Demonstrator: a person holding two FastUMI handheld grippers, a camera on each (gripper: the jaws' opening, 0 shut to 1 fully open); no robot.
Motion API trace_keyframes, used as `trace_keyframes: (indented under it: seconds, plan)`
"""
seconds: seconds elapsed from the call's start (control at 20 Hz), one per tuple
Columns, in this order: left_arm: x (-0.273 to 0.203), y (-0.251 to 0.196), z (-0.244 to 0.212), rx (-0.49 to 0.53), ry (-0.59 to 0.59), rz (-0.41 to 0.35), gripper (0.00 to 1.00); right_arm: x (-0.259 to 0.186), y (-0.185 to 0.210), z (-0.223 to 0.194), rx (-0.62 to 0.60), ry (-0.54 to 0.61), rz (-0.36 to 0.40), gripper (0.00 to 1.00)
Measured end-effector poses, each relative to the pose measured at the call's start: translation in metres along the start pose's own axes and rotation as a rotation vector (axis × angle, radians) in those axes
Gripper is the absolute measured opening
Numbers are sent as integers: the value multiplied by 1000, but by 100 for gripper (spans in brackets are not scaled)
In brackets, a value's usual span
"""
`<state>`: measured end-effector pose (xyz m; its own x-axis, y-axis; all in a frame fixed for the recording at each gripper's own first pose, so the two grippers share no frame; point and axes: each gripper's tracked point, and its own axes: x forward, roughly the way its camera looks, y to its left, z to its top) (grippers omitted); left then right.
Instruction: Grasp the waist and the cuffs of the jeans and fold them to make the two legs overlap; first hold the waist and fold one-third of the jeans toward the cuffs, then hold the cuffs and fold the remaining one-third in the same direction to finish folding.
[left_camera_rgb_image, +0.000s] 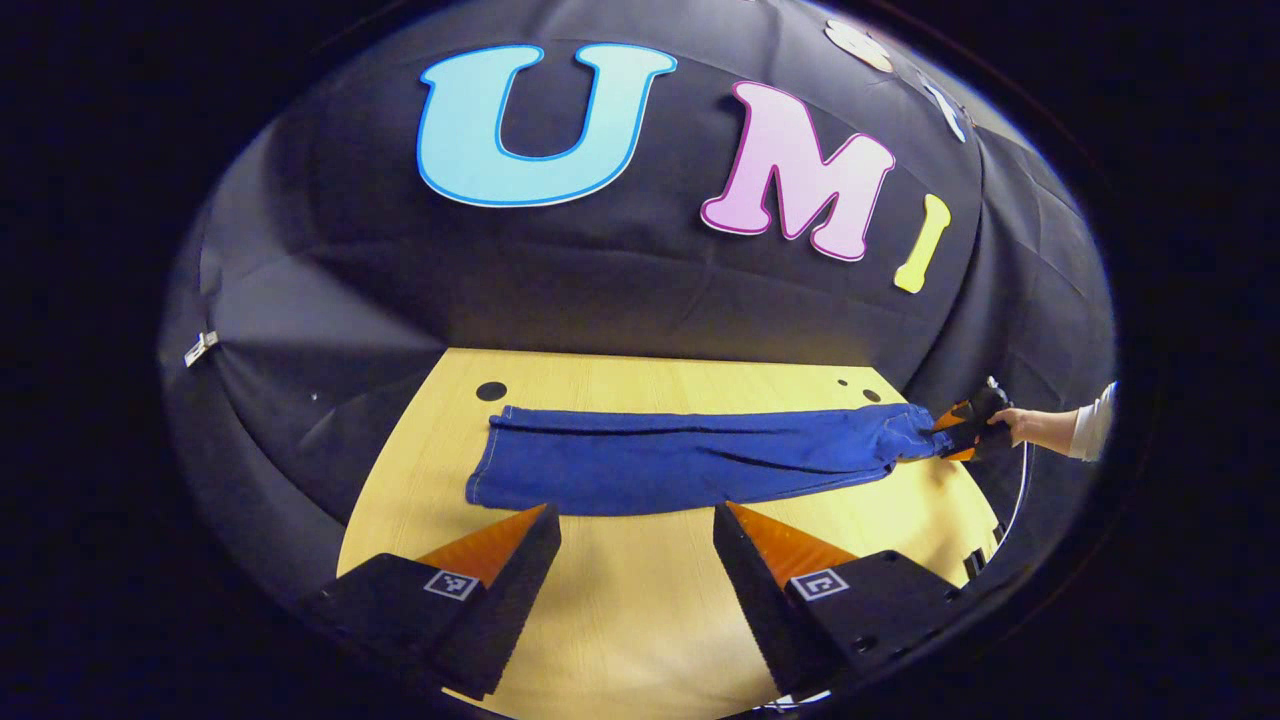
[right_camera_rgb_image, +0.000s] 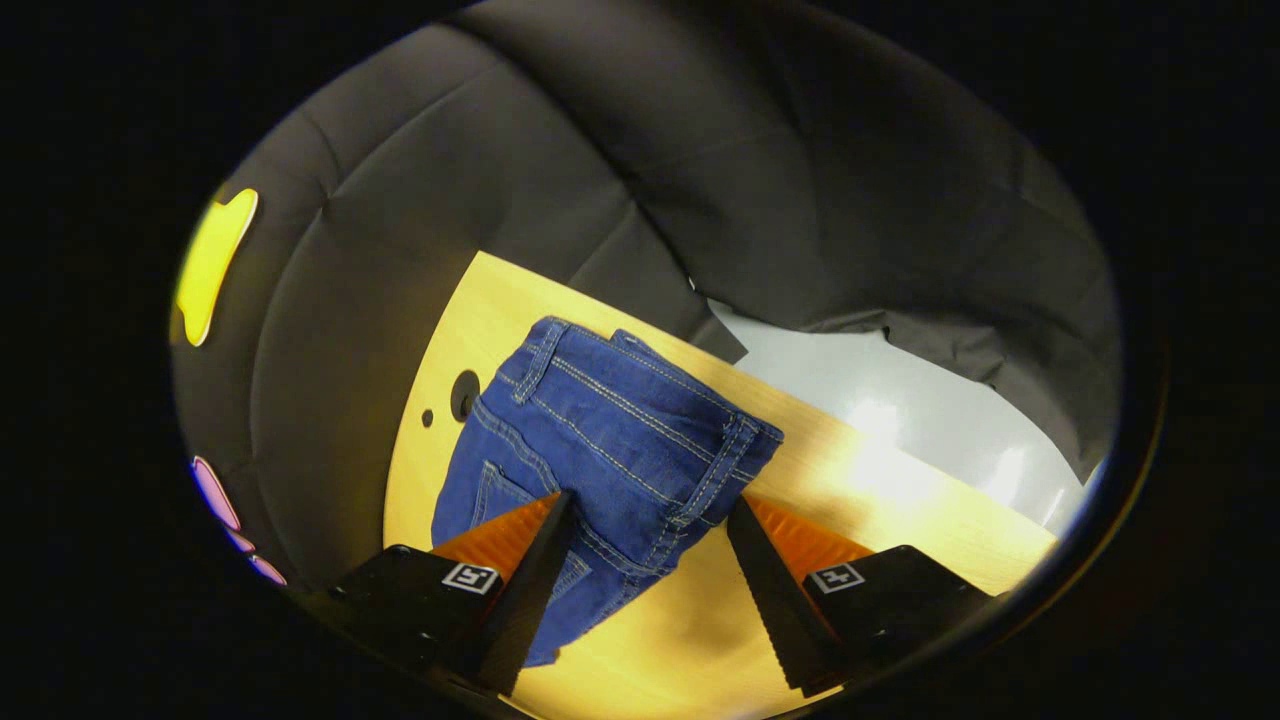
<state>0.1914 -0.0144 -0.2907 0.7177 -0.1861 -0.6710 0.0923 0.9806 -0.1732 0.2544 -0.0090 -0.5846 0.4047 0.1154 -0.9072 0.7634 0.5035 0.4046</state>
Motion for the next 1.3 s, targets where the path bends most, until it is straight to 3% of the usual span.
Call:
trace_keyframes:
  seconds: [0.05, 0.1, 0.15, 0.25, 0.4, 0.5, 0.6, 0.8, 0.9, 0.95, 1.15, 1.25, 1.3]
  plan:
    - [-8, 4, -10, -17, 10, 22, 97, 5, -1, 3, 9, -28, 11, 96]
    - [-16, 8, -18, -28, 26, 46, 97, 11, -7, 6, 5, -49, 8, 91]
    - [-23, 12, -26, -33, 33, 66, 93, 15, -13, 6, 7, -66, 14, 74]
    - [-36, 16, -37, -43, 49, 94, 97, 17, -6, 9, -10, -86, 45, 44]
    - [-49, 21, -48, -59, 63, 119, 97, 9, 0, 20, -146, -171, 39, 9]
    - [-56, 22, -48, -58, 60, 131, 93, -4, 16, 23, -217, -238, 60, 10]
    - [-60, 20, -44, -45, 48, 129, 97, -27, 29, 26, -257, -283, 110, 10]
    - [-63, 18, -43, -28, 32, 116, 93, -123, 67, 36, -399, -377, 238, 9]
    - [-63, 16, -46, -42, 33, 108, 97, -178, 97, 22, -491, -423, 319, 9]
    - [-66, 16, -49, -51, 30, 106, 93, -206, 108, 7, -532, -434, 369, 9]
    - [-75, 19, -61, -83, 26, 98, 97, -292, 139, -95, -812, -434, 562, 9]
    - [-80, 28, -71, -93, 39, 113, 93, -312, 140, -158, -969, -392, 621, 9]
    - [-84, 30, -74, -108, 44, 120, 97, -311, 134, -188, -1016, -340, 636, 9]
